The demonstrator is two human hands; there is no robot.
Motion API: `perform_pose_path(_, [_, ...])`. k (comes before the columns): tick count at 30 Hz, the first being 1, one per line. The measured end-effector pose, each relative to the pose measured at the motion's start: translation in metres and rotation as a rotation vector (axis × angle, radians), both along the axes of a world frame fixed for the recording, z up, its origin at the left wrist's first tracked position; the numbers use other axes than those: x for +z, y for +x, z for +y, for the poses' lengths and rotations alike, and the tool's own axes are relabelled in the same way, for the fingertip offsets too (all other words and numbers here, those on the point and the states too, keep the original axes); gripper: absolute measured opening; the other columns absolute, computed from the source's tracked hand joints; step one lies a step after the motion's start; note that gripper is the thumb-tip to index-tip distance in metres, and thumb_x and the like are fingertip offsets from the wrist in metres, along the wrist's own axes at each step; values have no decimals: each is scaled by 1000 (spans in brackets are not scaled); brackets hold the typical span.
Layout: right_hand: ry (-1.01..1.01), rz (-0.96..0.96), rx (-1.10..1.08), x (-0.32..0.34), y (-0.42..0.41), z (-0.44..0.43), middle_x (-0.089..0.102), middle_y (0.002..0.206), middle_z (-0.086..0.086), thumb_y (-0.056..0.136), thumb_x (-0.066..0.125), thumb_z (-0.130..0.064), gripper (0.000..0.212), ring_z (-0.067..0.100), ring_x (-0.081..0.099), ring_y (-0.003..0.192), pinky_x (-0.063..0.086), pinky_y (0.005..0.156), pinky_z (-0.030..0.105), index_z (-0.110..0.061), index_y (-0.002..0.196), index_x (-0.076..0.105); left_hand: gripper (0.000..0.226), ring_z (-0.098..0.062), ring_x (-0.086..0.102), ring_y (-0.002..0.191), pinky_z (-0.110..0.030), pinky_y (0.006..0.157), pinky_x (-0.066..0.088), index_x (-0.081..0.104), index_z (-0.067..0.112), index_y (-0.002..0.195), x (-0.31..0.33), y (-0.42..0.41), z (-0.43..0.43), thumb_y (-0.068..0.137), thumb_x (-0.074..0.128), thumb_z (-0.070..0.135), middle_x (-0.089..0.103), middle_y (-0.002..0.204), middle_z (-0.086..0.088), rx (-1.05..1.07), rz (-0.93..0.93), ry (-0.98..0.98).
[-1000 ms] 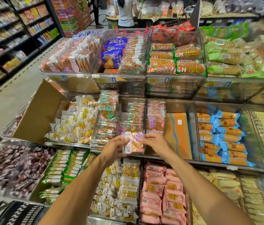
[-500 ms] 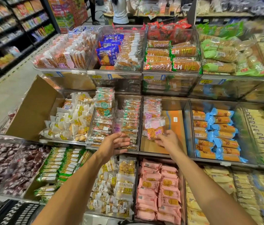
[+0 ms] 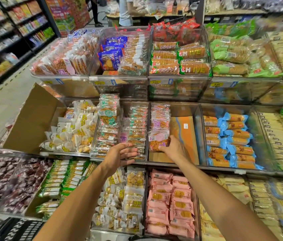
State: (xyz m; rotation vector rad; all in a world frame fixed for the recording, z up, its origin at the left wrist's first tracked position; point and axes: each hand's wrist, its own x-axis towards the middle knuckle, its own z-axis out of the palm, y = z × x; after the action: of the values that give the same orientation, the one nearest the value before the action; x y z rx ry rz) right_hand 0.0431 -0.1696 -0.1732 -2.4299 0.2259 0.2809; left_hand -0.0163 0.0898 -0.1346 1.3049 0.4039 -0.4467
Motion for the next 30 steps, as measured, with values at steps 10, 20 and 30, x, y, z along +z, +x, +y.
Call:
perform_pose_path(10, [97, -104, -153, 3, 12, 17, 69, 134, 11, 83, 83, -51, 74, 32, 65, 120, 53, 89, 39, -14, 142, 57, 35, -31, 73, 110, -46, 89, 61, 60, 7, 134, 2, 2, -1, 109, 44, 27, 75, 122, -17, 6, 10, 24])
perform_pose_path(20, [119, -159, -75, 1, 19, 11, 50, 155, 9, 81, 90, -31, 92, 31, 49, 141, 44, 110, 43, -14, 156, 39, 37, -29, 73, 108, -48, 91, 60, 61, 8, 134, -2, 3, -1, 108, 46, 28, 75, 121, -18, 2, -9, 44])
perform_pose_path(30, [80, -108, -55, 7, 29, 17, 56, 149, 8, 87, 83, -36, 81, 32, 58, 132, 53, 101, 43, -16, 153, 41, 38, -32, 73, 112, -45, 86, 62, 61, 7, 135, 0, 3, -3, 109, 44, 28, 74, 121, -18, 3, 1, 79])
